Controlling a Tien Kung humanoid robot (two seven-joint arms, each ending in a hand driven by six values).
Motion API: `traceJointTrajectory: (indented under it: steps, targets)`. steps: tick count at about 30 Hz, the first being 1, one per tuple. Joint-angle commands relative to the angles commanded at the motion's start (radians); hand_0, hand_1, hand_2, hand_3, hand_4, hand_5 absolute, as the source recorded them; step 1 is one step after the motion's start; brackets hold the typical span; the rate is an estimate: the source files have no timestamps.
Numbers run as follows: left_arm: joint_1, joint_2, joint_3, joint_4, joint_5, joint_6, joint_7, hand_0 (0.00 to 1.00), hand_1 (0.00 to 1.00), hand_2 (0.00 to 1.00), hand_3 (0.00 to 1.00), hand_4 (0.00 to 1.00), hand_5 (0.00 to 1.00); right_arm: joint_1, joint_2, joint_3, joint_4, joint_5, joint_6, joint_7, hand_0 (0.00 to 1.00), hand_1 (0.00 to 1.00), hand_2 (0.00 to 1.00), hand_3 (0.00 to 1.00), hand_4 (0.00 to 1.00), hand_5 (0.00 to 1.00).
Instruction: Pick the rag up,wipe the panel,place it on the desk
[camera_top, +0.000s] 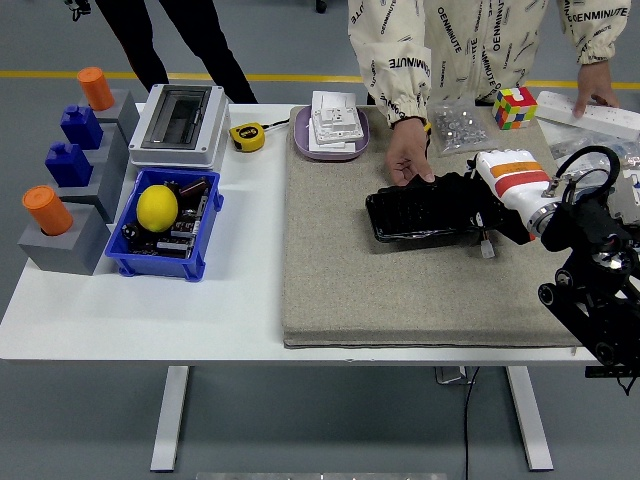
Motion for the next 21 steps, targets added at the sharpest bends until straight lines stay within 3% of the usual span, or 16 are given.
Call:
traceJointTrajectory:
  steps: [21]
  targets:
    - [-0.006, 0.004, 0.0, 0.0, 0.002, 0.001, 0.001, 0.64, 0.689, 0.721, 0.565, 0.592, 0.467, 0.063, 0.107, -0.087, 0.0, 0.01, 0.004, -0.003, 0.222, 0.357, 0.438, 0.417, 0.997, 0.061]
